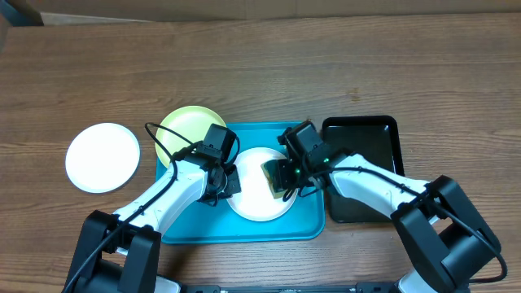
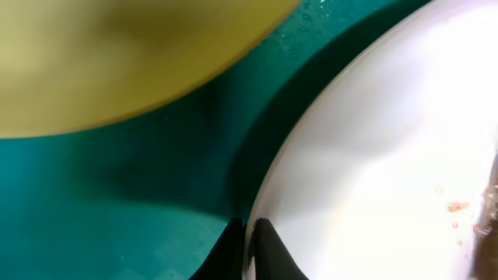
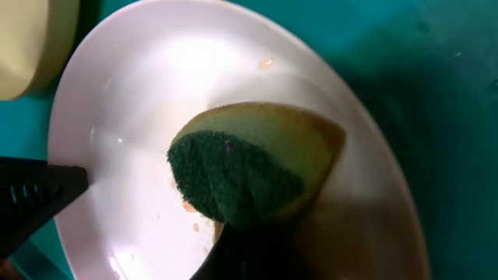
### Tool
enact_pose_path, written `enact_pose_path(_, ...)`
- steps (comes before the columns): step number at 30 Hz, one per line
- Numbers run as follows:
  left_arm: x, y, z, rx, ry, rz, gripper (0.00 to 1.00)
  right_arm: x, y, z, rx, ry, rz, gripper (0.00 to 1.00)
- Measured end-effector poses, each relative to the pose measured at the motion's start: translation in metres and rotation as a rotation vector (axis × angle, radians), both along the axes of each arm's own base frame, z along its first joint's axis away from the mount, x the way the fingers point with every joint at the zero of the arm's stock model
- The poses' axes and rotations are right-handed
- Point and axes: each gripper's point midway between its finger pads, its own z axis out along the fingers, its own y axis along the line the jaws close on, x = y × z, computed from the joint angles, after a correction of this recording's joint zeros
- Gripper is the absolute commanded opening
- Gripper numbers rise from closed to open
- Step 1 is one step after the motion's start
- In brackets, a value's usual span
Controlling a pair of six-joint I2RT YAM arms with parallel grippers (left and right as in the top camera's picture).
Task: Clean dirty plates on tray and stack at the side
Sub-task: 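Scrub the pink plate with the sponge in the right gripper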
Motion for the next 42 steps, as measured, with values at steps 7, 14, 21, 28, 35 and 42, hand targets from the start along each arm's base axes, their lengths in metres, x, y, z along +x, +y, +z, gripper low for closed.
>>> enact_pose_path(7, 0.0, 0.0, 0.0, 0.003, -0.001, 0.0, 0.06, 0.003, 0.014, 0.006, 0.078, 0.016, -0.077, 0.04)
enact_pose_path(14, 0.0, 0.0, 0.0, 0.001, -0.001, -0.001, 0.06, 0.017, 0.014, 0.048, 0.198, -0.002, -0.104, 0.04)
enact_pose_path(21, 0.0, 0.0, 0.0, 0.001, -0.002, -0.001, 0.06, 0.006, 0.018, 0.063, 0.187, 0.003, -0.084, 0.04)
enact_pose_path(28, 0.0, 0.0, 0.0, 0.001, -0.002, -0.001, 0.07, -0.008, 0.029, 0.036, 0.141, 0.035, -0.046, 0.04)
enact_pose_path(35, 0.0, 0.0, 0.0, 0.001, -0.002, -0.001, 0.06, -0.01, 0.03, 0.007, 0.108, 0.073, -0.036, 0.04)
enact_pose_path(42, 0.0, 0.0, 0.0, 0.001, -0.001, -0.001, 0.06, -0.003, 0.014, 0.009, 0.074, 0.07, -0.044, 0.04)
